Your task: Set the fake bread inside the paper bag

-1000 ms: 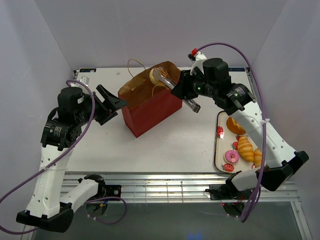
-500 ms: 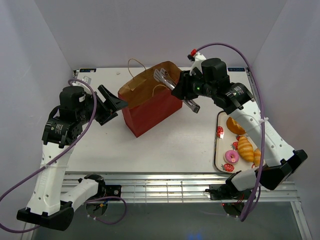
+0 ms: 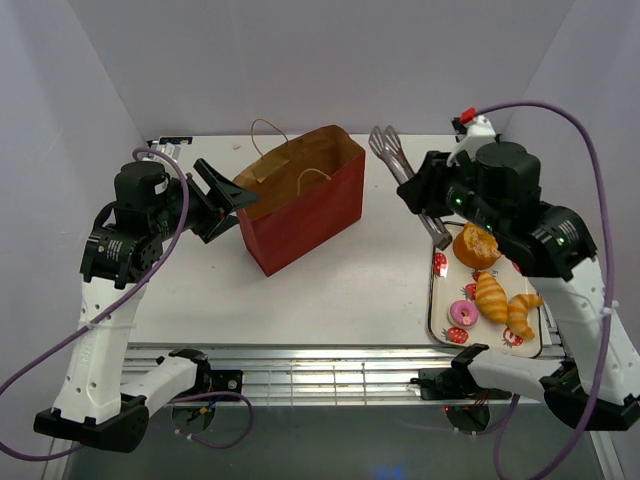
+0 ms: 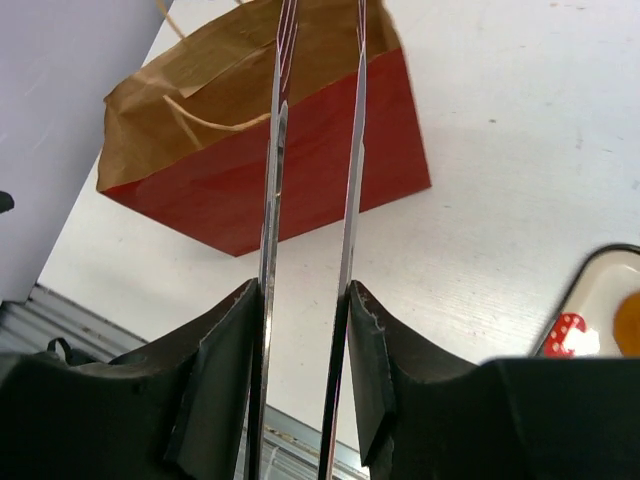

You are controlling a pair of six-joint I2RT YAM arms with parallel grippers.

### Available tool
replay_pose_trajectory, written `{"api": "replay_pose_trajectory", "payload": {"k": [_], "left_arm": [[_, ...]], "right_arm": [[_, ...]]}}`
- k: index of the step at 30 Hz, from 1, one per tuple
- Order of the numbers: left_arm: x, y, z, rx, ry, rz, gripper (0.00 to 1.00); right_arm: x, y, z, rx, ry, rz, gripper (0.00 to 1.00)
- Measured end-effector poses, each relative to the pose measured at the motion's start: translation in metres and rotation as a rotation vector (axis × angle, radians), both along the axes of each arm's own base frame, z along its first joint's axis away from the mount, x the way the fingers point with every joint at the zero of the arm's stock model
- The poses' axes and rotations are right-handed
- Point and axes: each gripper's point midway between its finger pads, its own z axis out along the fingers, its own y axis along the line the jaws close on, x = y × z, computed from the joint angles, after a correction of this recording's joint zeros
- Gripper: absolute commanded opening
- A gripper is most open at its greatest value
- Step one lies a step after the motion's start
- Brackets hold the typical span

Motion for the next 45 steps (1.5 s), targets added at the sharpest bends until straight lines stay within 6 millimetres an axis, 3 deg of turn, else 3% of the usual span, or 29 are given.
{"api": "replay_pose_trajectory", "payload": {"k": [4,9,18,21,28,34,45], "left_arm": [[0.002,-0.005,-0.004,-0.015,0.028,-0.022,0.85],[0.009,-0.012,-0.013,-0.025,0.074,-0.05,0.85],[0.024,-0.025,-0.021,-0.028,0.139,-0.113,0.84],[0.031,-0.025,-0.017,-0.014,0.13,-0.126,0.84],[0.035,-0.021,-0.017,-0.003,0.131,-0.146,0.84],[0.037,-0.02,-0.023,0.003,0.15,-0.155,0.84],[0.041,-0.013,-0.025,0.014,0.147,-0.149,0.84]], "right_arm": [[-0.022,-0.036,0.0,0.001,0.003,-0.107,0.44],[-0.041,-0.066,-0.047,-0.084,0.143,-0.221,0.43],[-0.065,-0.08,-0.129,-0.179,0.467,-0.335,0.43],[-0.073,-0.088,-0.148,-0.195,0.536,-0.382,0.43],[-0.059,-0.113,-0.158,-0.26,0.542,-0.496,0.44],[-0.058,-0.151,-0.188,-0.354,0.629,-0.622,0.45],[-0.023,-0.176,-0.185,-0.53,0.58,-0.634,0.48]]}}
